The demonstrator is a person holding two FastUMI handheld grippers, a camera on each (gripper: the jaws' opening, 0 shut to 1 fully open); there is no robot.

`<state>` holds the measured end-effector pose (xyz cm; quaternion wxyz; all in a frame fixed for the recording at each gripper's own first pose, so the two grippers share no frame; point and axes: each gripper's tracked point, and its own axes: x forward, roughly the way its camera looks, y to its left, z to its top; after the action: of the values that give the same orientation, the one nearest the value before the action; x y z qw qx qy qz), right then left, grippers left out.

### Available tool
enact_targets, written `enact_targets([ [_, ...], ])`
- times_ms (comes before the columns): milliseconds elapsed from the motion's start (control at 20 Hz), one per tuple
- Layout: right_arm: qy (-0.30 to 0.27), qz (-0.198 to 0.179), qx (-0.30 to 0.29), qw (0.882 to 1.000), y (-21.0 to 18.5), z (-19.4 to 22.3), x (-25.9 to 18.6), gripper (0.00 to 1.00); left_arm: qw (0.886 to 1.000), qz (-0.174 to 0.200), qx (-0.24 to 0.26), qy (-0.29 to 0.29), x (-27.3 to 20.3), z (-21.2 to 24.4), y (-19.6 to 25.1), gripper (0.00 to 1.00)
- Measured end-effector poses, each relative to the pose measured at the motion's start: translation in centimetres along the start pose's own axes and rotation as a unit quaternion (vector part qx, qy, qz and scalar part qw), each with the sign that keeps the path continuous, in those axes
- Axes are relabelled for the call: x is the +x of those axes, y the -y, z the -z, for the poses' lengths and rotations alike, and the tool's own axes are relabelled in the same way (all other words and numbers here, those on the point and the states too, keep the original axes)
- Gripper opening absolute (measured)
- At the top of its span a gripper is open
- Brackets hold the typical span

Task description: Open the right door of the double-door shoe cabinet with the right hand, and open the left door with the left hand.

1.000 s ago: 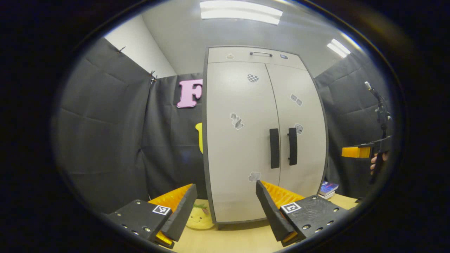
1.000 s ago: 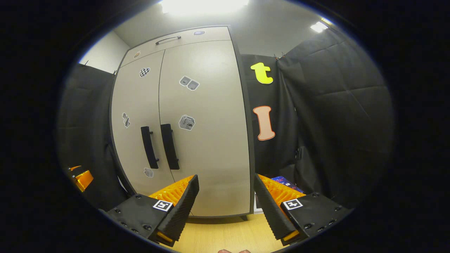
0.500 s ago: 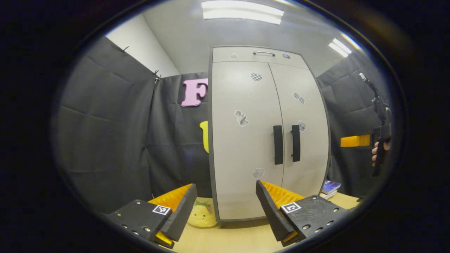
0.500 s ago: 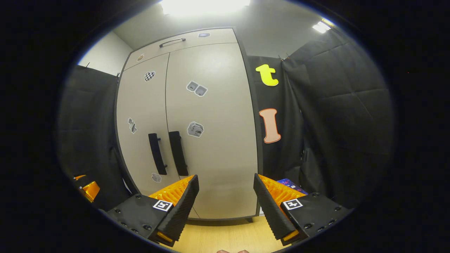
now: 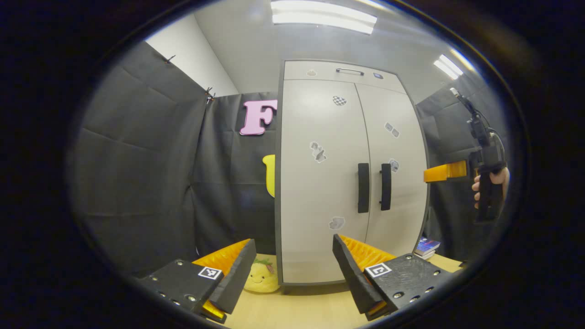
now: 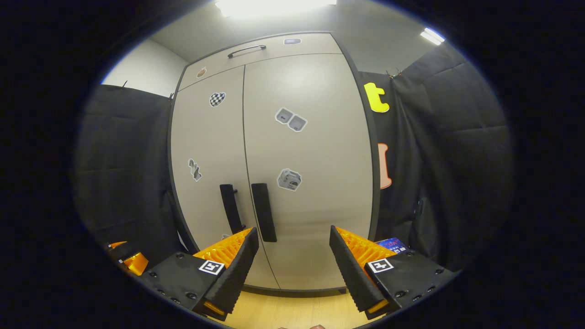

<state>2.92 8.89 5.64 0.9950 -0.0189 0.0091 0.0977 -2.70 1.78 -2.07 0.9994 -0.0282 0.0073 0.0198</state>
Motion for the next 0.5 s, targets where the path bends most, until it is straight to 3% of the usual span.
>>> enact_targets([
  [200, 0.013, -0.017, -0.028, 0.999, -2.1, -1.8, 2.8, 0.98, 1.0, -0.003, 0.003, -0.004, -0.4, 0.3, 0.1, 0.99],
  [500, 0.02, -0.028, -0.019, 0.999, -4.5, -2.1, 7.8, 0.97, 1.0, -0.019, 0.002, -0.015, -1.5, 0.9, -1.3, 0.99],
])
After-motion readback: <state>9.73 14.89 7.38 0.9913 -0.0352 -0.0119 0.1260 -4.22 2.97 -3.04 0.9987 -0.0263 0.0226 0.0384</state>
